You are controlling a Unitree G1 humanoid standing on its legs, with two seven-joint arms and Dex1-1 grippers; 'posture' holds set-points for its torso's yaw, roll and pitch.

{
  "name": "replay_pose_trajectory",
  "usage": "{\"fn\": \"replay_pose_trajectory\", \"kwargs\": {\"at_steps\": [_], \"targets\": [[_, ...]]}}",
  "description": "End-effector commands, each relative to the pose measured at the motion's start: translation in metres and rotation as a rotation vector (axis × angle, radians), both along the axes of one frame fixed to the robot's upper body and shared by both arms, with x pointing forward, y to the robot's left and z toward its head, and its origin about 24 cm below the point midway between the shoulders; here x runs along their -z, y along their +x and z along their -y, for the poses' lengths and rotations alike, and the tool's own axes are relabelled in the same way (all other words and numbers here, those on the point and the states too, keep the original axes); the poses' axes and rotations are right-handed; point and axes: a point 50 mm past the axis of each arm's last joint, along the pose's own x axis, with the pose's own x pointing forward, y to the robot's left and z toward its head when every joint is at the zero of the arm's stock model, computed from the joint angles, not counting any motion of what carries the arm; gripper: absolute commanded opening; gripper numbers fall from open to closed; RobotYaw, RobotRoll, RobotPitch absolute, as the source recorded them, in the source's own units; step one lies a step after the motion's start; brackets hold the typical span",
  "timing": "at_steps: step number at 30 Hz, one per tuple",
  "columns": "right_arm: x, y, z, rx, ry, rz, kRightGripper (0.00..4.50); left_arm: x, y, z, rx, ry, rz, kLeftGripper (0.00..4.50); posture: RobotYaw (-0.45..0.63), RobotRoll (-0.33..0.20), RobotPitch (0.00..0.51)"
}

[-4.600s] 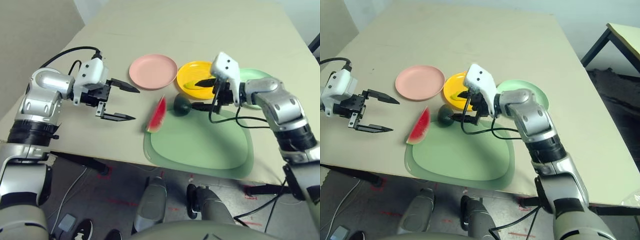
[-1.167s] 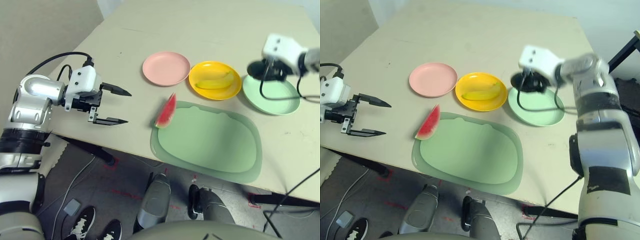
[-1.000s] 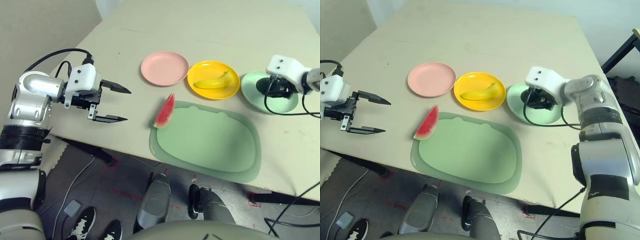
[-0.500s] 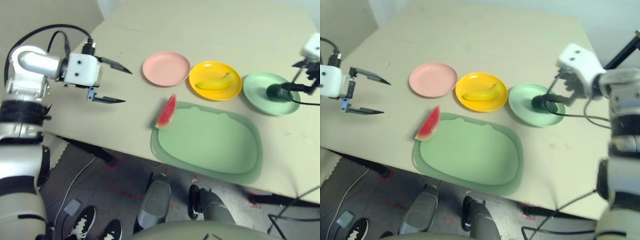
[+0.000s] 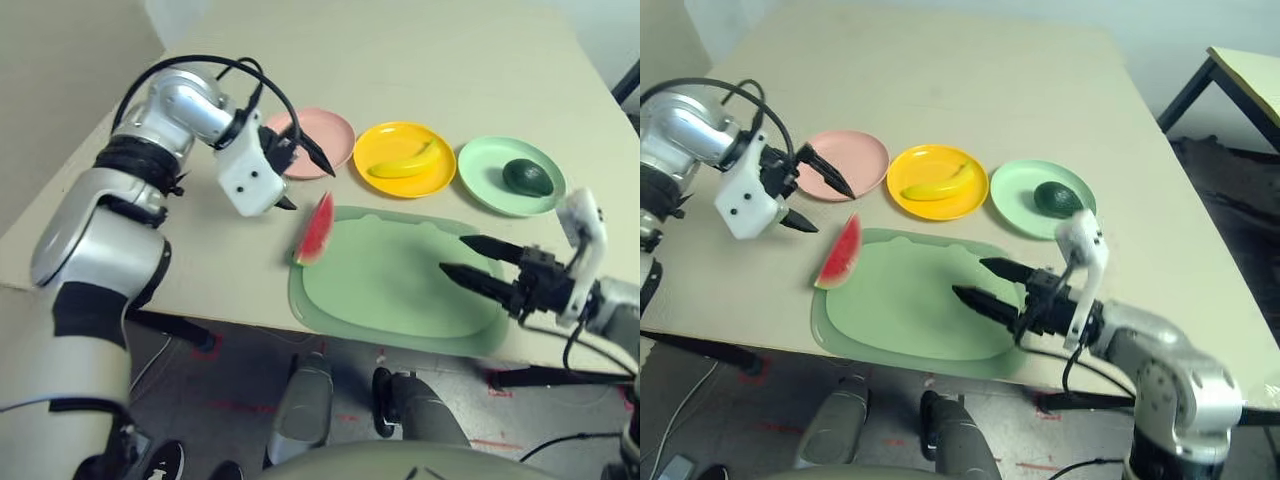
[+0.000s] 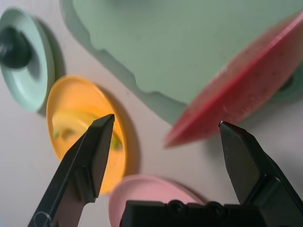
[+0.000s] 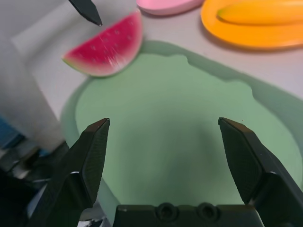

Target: Place the fruits into color-matched plates.

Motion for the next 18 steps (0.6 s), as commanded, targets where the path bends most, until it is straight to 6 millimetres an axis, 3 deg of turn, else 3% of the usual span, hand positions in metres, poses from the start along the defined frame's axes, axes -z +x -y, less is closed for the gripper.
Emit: {"fn": "replay_pose_trajectory", "kwargs": {"at_steps": [1, 18], "targets": [[0.015, -0.005, -0.008, 0.027, -0.007, 0.027, 4.48, 0.009, -0.001, 0.002, 0.031, 0.058, -0.015, 4.5, 0.1, 0.0, 0.173], [0.024, -0.005, -0.007, 0.097, 0.021, 0.06, 4.48, 0.046, -0.01, -0.005, 0.102, 0.268, -0.109, 4.5, 0.1, 0.0, 0.176]]}}
